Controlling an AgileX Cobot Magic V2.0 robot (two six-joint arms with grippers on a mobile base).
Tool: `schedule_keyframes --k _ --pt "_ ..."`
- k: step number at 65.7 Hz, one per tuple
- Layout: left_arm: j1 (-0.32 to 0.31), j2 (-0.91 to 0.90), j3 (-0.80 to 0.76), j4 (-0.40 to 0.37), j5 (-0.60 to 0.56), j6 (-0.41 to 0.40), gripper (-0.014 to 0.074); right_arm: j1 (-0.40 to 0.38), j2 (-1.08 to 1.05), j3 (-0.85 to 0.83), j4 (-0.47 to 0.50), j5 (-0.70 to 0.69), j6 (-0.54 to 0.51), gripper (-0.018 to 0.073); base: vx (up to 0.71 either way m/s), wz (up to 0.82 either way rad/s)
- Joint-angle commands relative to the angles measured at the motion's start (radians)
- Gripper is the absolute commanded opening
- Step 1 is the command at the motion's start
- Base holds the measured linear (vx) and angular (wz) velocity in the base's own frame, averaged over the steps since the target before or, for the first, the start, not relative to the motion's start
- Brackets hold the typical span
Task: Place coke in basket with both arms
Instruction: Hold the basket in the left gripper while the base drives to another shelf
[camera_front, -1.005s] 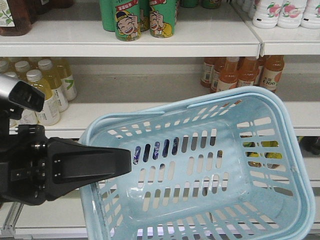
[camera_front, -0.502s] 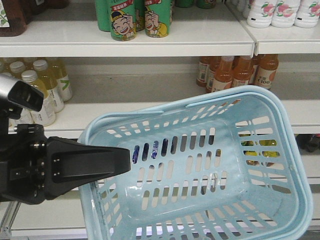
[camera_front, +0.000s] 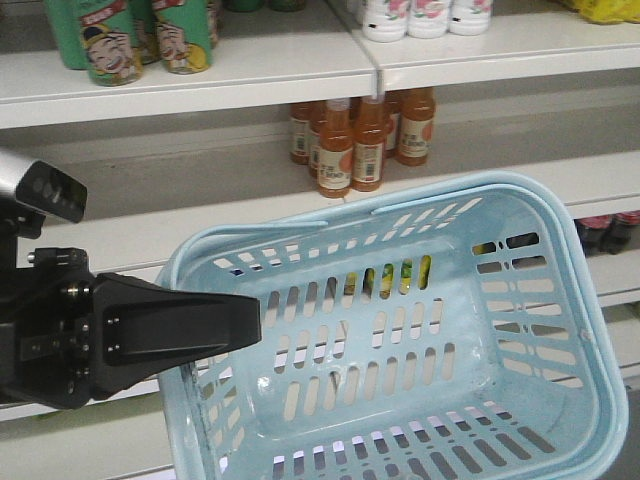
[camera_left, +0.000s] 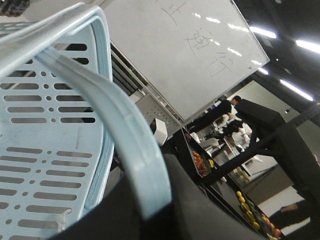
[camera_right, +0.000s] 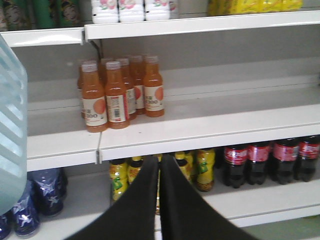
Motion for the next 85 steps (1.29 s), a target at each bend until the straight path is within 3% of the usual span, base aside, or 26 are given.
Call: schedule_keyframes --k 1,85 --pt "-0.007 -0.02 -0.028 -0.104 -0.192 0.004 -0.0008 -0.004 -0.012 0.008 -0.007 -0.074 -0.002 -0.0005 -0.03 -0.55" --pt "-0.007 -0.02 -0.028 -0.105 -0.192 0.004 -0.0006 -0.004 -0.012 0.008 -0.007 -0.074 -0.002 -0.0005 -0.02 -0.56"
